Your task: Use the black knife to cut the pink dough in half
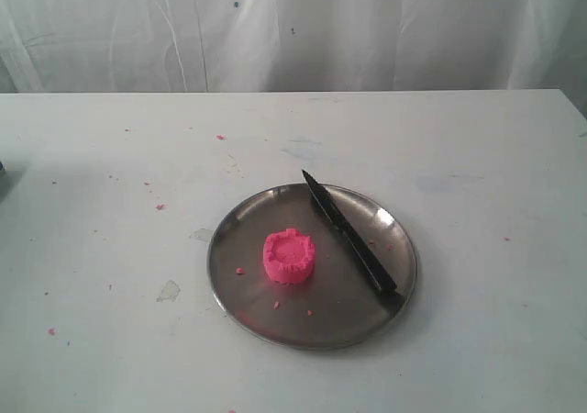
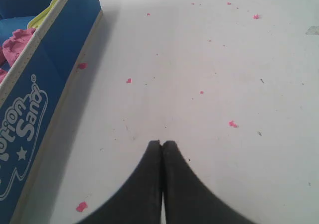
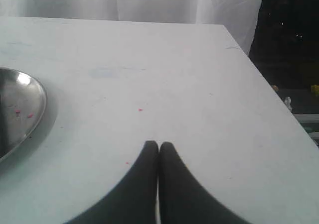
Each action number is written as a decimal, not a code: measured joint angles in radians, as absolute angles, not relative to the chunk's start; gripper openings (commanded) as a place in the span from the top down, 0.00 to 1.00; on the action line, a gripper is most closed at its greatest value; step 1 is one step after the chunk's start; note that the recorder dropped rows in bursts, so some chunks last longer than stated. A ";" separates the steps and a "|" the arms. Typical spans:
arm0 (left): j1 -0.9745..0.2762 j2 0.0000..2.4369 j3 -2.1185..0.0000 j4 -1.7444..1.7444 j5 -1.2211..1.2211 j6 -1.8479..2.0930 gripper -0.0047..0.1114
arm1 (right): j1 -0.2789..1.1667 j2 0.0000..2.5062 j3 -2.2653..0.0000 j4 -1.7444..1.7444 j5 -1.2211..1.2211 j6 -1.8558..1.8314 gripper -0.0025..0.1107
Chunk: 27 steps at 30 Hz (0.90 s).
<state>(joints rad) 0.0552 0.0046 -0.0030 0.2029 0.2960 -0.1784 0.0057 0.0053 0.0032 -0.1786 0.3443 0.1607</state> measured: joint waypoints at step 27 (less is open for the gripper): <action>0.055 0.005 -0.003 0.203 0.296 -0.178 0.96 | 0.006 0.005 0.003 -0.226 0.118 0.094 0.98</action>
<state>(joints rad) 0.0552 0.0046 -0.0030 0.2029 0.2960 -0.1784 0.0057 0.0053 0.0032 -0.2261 0.1176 0.0941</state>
